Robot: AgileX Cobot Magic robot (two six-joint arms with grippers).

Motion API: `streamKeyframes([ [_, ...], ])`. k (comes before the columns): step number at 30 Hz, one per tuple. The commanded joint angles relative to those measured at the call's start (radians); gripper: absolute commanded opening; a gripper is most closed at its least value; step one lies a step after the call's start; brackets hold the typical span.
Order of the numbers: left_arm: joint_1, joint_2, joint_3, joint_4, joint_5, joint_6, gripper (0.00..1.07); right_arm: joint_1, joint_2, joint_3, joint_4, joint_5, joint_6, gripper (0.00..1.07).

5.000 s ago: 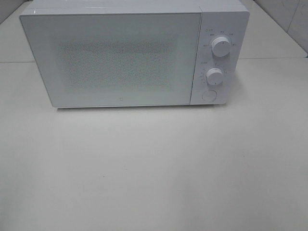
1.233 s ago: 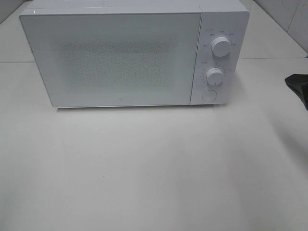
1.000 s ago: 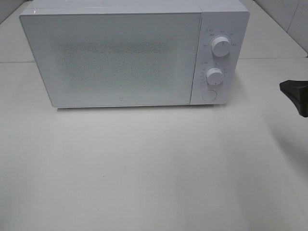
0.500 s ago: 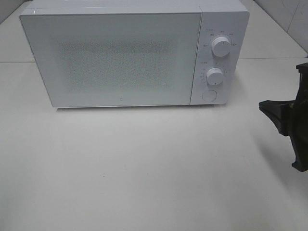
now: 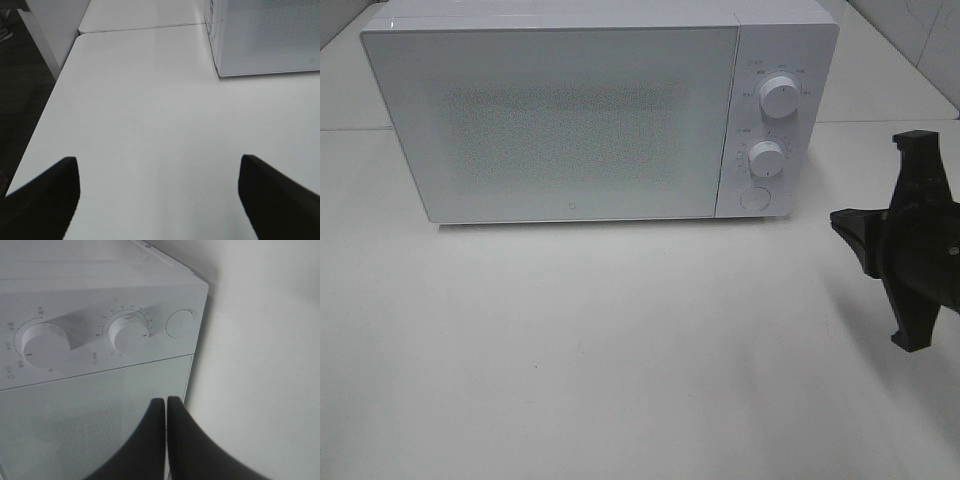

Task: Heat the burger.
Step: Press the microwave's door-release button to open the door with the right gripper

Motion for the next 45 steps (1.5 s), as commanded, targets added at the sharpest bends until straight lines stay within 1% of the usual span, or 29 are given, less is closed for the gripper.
streamKeyframes([
  [1, 0.002, -0.019, 0.002, -0.001, -0.002, -0.006, 0.80, 0.008, 0.073, -0.055, 0.007, -0.024, -0.012, 0.00],
  [5, 0.002, -0.019, 0.002, -0.001, -0.002, -0.006, 0.80, 0.008, 0.119, -0.090, 0.020, -0.024, -0.012, 0.00],
  [10, 0.002, -0.019, 0.002, -0.001, -0.002, -0.006, 0.80, 0.008, 0.219, -0.168, 0.025, -0.024, -0.005, 0.00],
  [14, 0.002, -0.019, 0.002, -0.001, -0.002, -0.006, 0.80, 0.014, 0.259, -0.201, 0.026, -0.024, 0.009, 0.00],
  [18, 0.002, -0.019, 0.002, -0.001, -0.002, -0.006, 0.80, 0.058, 0.327, -0.251, 0.068, -0.025, 0.011, 0.00],
  [21, 0.002, -0.019, 0.002, -0.001, -0.002, -0.006, 0.80, 0.066, 0.371, -0.280, 0.088, -0.026, 0.013, 0.00],
  [25, 0.002, -0.019, 0.002, -0.001, -0.002, -0.006, 0.80, 0.066, 0.416, -0.314, 0.092, -0.032, 0.015, 0.00],
  [30, 0.002, -0.019, 0.002, -0.001, -0.002, -0.006, 0.80, 0.066, 0.488, -0.380, 0.137, -0.032, 0.016, 0.01],
  [34, 0.002, -0.019, 0.002, -0.001, -0.002, -0.006, 0.80, 0.066, 0.518, -0.405, 0.153, -0.052, 0.016, 0.01],
  [39, 0.002, -0.019, 0.002, -0.001, -0.002, -0.006, 0.80, 0.066, 0.565, -0.455, 0.211, -0.058, -0.026, 0.01],
  [45, 0.002, -0.019, 0.002, -0.001, -0.002, -0.006, 0.80, 0.063, 0.612, -0.491, 0.247, -0.082, -0.047, 0.01],
])
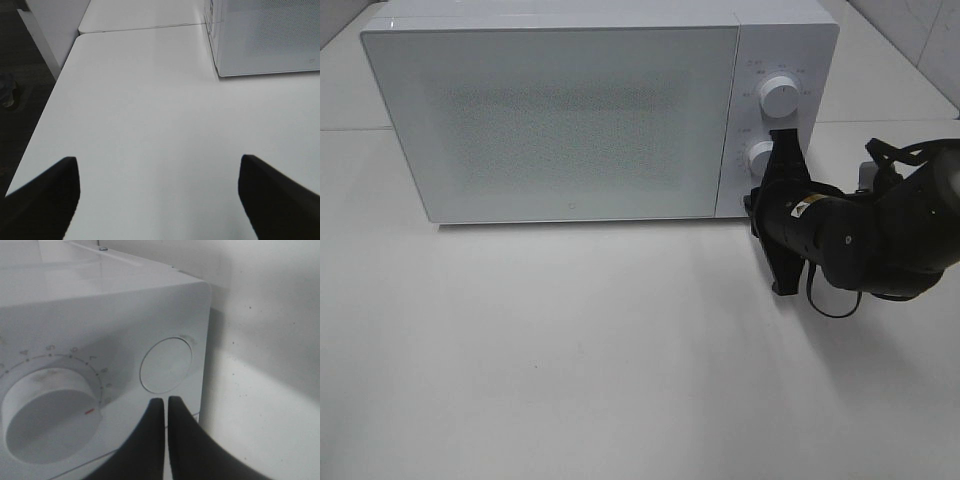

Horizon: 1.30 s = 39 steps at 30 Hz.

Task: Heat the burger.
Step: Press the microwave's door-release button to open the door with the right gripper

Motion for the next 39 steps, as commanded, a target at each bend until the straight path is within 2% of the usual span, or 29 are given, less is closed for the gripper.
streamKeyframes([
  [1, 0.002, -0.019, 0.002, -0.001, -0.002, -0.006, 0.80, -0.002, 0.014, -0.019, 0.016, -0.021, -0.027, 0.01],
  [16, 0.002, -0.019, 0.002, -0.001, -0.002, -0.006, 0.80, -0.012, 0.078, -0.054, 0.034, -0.102, -0.073, 0.01],
  [22, 0.002, -0.019, 0.002, -0.001, -0.002, -0.006, 0.80, -0.046, 0.078, -0.057, 0.006, -0.105, -0.077, 0.01],
  [32, 0.002, -0.019, 0.002, -0.001, -0.002, -0.006, 0.80, -0.048, 0.078, -0.110, -0.014, -0.109, -0.075, 0.01],
  [39, 0.002, -0.019, 0.002, -0.001, -0.002, -0.006, 0.80, -0.048, 0.078, -0.123, 0.008, -0.246, -0.106, 0.02],
])
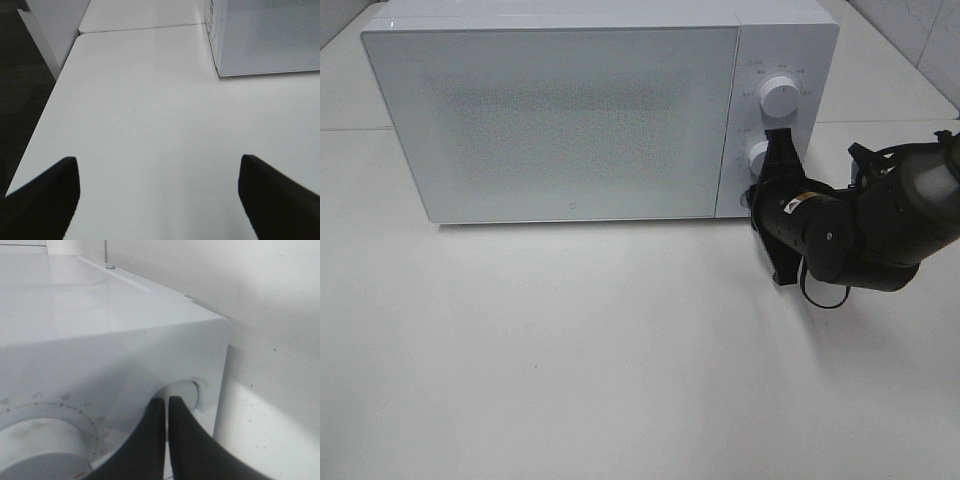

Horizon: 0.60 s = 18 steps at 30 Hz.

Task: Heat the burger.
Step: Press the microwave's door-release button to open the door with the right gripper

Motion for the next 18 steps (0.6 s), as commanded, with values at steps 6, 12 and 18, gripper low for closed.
streamKeyframes([
  [6, 0.002, -0.019, 0.002, -0.001, -0.002, -0.006, 0.80, -0.012, -0.010, -0.058, 0.038, -0.255, -0.033, 0.01],
  [12, 0.002, -0.019, 0.002, 0.001, -0.002, -0.006, 0.80, -0.031, 0.004, -0.092, 0.063, -0.313, -0.085, 0.02],
  [18, 0.002, -0.019, 0.002, 0.001, -0.002, -0.006, 0.80, -0.047, 0.032, -0.137, 0.050, -0.333, -0.083, 0.02],
])
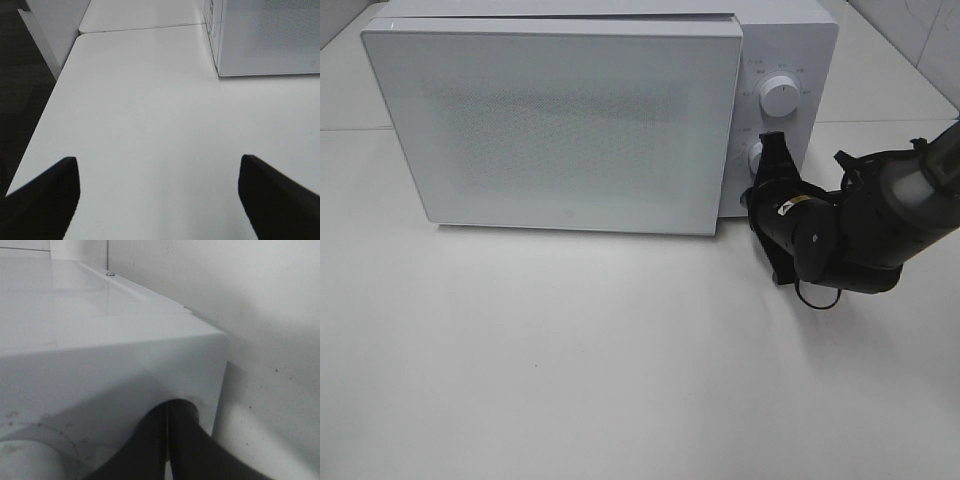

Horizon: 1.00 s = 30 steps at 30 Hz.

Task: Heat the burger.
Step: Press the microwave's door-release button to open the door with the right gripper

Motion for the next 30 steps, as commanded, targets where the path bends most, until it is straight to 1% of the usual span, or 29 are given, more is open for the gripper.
streamKeyframes([
  [1, 0.002, -0.019, 0.002, 0.000, -0.002, -0.006, 0.80, -0.045, -0.018, -0.097, -0.001, -0.308, -0.024, 0.02],
  [20, 0.002, -0.019, 0.002, 0.000, -0.002, -0.006, 0.80, -0.042, -0.018, -0.097, -0.019, -0.328, -0.010, 0.01],
  [26, 0.002, -0.019, 0.002, 0.000, -0.002, -0.006, 0.80, -0.042, -0.027, -0.097, -0.019, -0.253, -0.008, 0.02],
  [30, 0.002, -0.019, 0.002, 0.000, -0.002, -0.006, 0.80, -0.038, -0.035, -0.072, -0.030, -0.152, 0.009, 0.02],
])
